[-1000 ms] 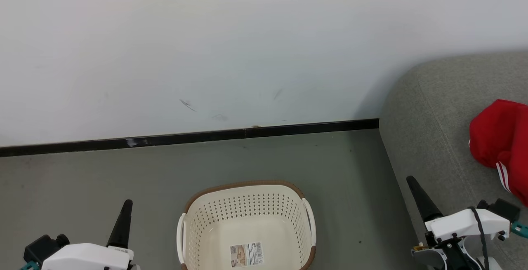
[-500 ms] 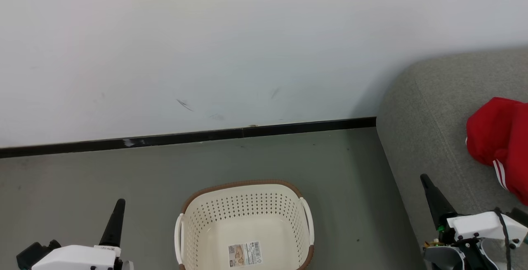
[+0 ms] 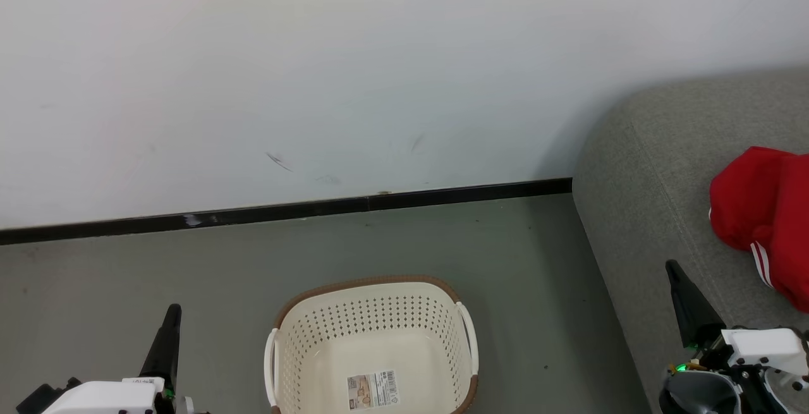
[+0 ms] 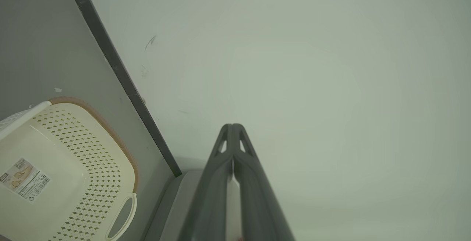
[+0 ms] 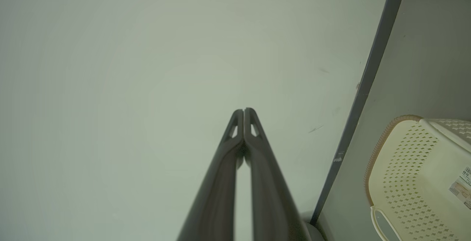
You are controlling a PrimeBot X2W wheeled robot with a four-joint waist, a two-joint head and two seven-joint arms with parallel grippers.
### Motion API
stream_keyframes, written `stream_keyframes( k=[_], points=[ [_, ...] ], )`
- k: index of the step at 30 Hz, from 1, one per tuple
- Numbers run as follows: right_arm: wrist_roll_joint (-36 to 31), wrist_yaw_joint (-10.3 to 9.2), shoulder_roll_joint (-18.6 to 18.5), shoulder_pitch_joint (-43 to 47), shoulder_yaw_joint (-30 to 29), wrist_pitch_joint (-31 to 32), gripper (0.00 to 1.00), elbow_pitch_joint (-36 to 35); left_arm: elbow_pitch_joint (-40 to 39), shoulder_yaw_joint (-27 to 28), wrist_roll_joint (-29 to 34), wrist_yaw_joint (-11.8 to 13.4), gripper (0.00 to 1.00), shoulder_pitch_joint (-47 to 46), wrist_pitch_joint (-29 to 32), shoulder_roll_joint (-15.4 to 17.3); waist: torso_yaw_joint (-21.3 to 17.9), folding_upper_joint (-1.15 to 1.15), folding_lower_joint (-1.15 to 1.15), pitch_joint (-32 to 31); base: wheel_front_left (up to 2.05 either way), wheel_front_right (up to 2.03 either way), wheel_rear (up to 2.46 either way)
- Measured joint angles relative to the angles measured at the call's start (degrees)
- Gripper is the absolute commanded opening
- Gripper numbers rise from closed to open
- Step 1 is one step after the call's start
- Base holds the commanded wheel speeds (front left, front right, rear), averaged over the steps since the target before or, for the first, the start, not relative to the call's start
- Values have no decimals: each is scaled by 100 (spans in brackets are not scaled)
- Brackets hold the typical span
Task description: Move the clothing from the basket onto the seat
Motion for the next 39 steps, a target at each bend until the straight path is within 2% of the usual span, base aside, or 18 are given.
stream_keyframes(
  k=[3,39],
  points=[
    [187,0,4,77,-86,64,0,-36,19,69,-140,-46,0,-3,47,-24,-8,0,0,1,0,0,0],
    [187,0,14,77,-93,65,0,-40,46,94,-140,-47,0,-12,48,-30,-7,0,-1,2,0,0,0]
  ],
)
